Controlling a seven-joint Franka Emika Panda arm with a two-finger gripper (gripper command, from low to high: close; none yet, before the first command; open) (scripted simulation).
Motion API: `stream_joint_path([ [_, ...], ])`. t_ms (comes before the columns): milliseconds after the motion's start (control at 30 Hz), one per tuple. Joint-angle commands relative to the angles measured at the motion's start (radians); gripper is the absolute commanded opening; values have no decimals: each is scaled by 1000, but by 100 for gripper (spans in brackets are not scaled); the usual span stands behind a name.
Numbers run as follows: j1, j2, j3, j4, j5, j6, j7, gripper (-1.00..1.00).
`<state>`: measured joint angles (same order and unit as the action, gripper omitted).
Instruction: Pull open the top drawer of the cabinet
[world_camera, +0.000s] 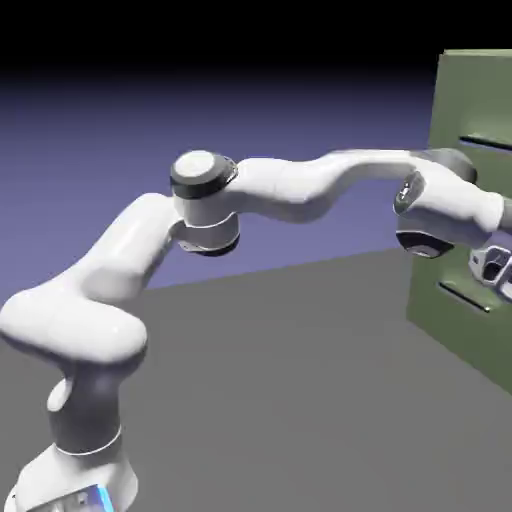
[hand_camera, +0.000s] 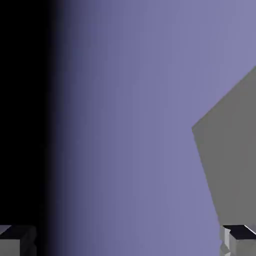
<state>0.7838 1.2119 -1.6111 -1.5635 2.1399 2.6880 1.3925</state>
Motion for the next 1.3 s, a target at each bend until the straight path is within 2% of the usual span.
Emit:
stream_joint_path([
  [0,16,36,-33,25,44,-7,13,0],
  [267,141,326,-295,228,391,-64,119,0],
  [333,143,330,-298,231,396,-65,121,0],
  [667,-89,324,-325,588,310,44,308,0],
  [700,-89,324,-325,588,310,44,308,-100],
  [733,-89,324,-325,588,310,44,308,-100],
  [1267,270,380,-334,8,434,-155,85,-100],
])
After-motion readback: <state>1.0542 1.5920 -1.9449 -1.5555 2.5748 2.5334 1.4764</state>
